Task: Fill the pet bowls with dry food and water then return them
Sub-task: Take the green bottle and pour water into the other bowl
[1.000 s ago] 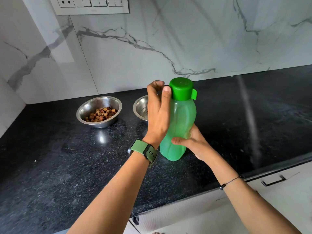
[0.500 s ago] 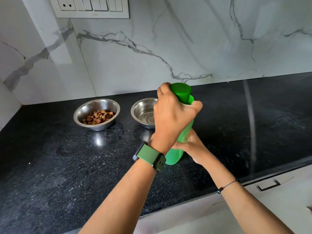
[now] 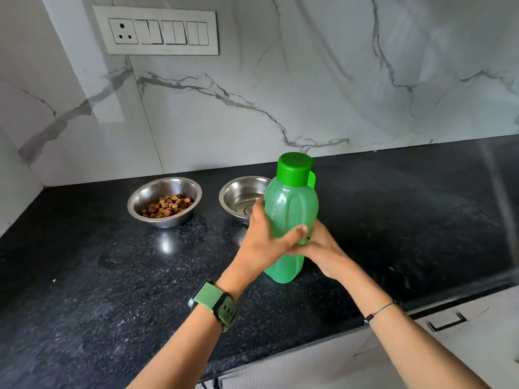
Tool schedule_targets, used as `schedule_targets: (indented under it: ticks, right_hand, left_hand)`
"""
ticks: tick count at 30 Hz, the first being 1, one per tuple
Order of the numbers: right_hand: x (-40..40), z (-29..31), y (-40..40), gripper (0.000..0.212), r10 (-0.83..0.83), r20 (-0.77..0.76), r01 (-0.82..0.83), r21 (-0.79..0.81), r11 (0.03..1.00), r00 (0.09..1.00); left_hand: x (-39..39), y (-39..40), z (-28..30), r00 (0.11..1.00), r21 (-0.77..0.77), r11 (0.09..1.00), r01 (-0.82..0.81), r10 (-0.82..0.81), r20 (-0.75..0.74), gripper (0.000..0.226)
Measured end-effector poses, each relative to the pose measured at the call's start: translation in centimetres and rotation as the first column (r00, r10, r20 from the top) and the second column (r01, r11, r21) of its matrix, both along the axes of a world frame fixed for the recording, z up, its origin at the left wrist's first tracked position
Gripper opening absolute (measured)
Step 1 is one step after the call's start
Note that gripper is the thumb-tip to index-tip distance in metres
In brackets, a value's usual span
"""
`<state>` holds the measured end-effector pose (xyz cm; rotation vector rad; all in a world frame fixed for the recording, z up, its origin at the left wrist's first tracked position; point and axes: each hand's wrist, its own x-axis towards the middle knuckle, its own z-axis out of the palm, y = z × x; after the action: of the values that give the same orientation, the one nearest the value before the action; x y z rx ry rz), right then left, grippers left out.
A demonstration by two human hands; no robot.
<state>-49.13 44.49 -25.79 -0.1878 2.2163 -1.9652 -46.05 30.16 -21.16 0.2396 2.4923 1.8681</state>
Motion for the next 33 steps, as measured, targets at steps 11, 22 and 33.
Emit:
schedule_targets:
  ticks: [11, 22, 33]
  right_hand:
    - [3.2, 10.3, 0.5, 0.058, -0.039, -0.186, 0.033, -0.037, 0.999, 0.982]
    - [0.8, 31.1, 1.5, 0.065, -0.025, -0.539, -0.037, -0.104, 0.994, 0.842]
    - [-4.7, 48.9, 1.2, 0.051, -0.202, -0.679, 0.149, -0.137, 0.979, 0.706]
  left_hand:
    - [1.1, -2.5, 7.0, 0.966, 0.03, 0.99, 0.138, -0.128, -0.226, 0.046]
    - [-3.6, -2.9, 27.0, 0.778, -0.11, 0.969, 0.222, -0.244, -0.579, 0.039]
    - [-8.0, -1.5, 45.8, 0.689, -0.23, 0.956, 0.18, -0.29, -0.664, 0.015]
